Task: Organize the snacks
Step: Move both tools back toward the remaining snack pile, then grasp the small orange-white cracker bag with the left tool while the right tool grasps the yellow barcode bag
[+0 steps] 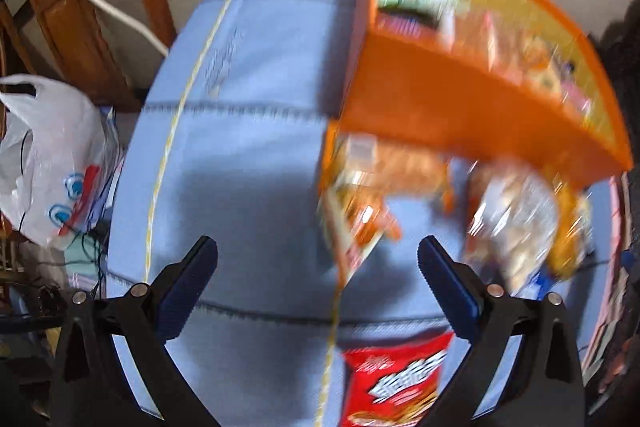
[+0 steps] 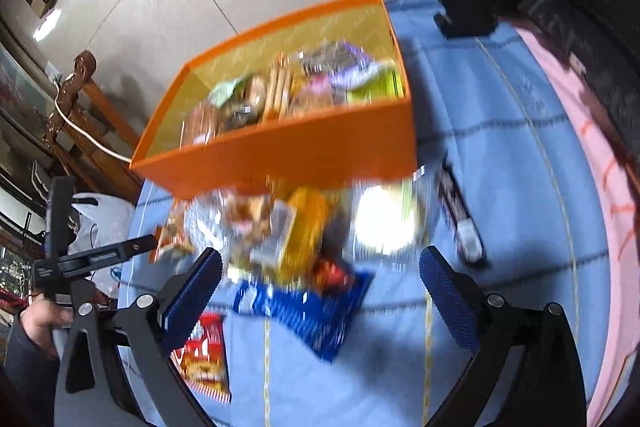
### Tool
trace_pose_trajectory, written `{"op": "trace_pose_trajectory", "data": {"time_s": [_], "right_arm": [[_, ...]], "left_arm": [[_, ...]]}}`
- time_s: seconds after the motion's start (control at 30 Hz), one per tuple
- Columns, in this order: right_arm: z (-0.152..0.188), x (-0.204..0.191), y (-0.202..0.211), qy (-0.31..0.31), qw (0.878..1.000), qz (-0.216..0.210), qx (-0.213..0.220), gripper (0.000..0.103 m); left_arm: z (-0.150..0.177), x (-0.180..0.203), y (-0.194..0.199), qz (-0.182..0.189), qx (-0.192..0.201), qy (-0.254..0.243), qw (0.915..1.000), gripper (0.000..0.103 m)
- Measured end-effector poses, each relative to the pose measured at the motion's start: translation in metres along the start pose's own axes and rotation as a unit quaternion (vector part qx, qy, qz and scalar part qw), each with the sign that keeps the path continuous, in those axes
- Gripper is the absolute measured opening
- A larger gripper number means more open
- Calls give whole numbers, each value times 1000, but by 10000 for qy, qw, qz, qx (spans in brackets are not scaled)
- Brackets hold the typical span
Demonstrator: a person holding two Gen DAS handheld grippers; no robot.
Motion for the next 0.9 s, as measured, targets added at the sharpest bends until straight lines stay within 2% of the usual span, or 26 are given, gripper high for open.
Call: {"op": "trace_pose_trajectory", "data": {"time_s": [0.1, 0.23, 0.3, 0.43, 0.6, 0.63, 0.67, 0.7, 0.73, 0.77, 0.8, 0.9], "right_arm": [[15, 0, 1, 20, 9999, 39, -118, 100], [30, 5, 1, -54, 9996, 49, -256, 100], [35, 9, 0, -130, 9995, 58, -298, 100], [38, 14, -5, -238, 9989, 54, -395, 100], [34, 10, -13, -206, 9985, 6, -506, 100], [32, 6, -15, -119, 9985, 34, -526, 100], [31, 4, -16, -76, 9986, 70, -527, 100], [28, 1, -18, -16, 9986, 168, -504, 100], [26, 0, -20, 7, 9986, 233, -480, 100], [23, -3, -22, 14, 9984, 318, -471, 100], [20, -6, -25, 6, 9982, 388, -468, 100], [8, -21, -39, 141, 9972, 539, -507, 100]], "left_arm": [[13, -3, -13, -9, -142, 37, 9999, 98], [15, -5, -21, 30, -128, 219, 9997, 98], [13, -7, -24, 31, -168, 369, 9992, 98], [2, -11, -31, 289, -241, 808, 9960, 98], [-10, -7, -55, 359, -461, 1028, 9930, 97], [-11, -5, -61, 329, -533, 979, 9932, 93], [-12, -3, -62, 138, -504, 862, 9949, 84], [-12, 0, -60, -46, -389, 688, 9969, 61], [-12, 5, -56, -280, -258, 423, 9984, 52], [-12, 7, -52, -236, -203, 282, 9991, 32], [-11, 7, -52, -146, -274, 223, 9993, 25], [-3, -2, -49, -126, -332, 127, 9993, 24]]}}
Point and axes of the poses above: each gripper's, at about its wrist camera, not at the fingertips, and y roughly against the way its jaws point, x to its right, z to its underside, the point moved 2 cm from there along -y, roughly the way its jaws point, and after that the axes turned 3 degrees about -x, right-handed, at the moved point
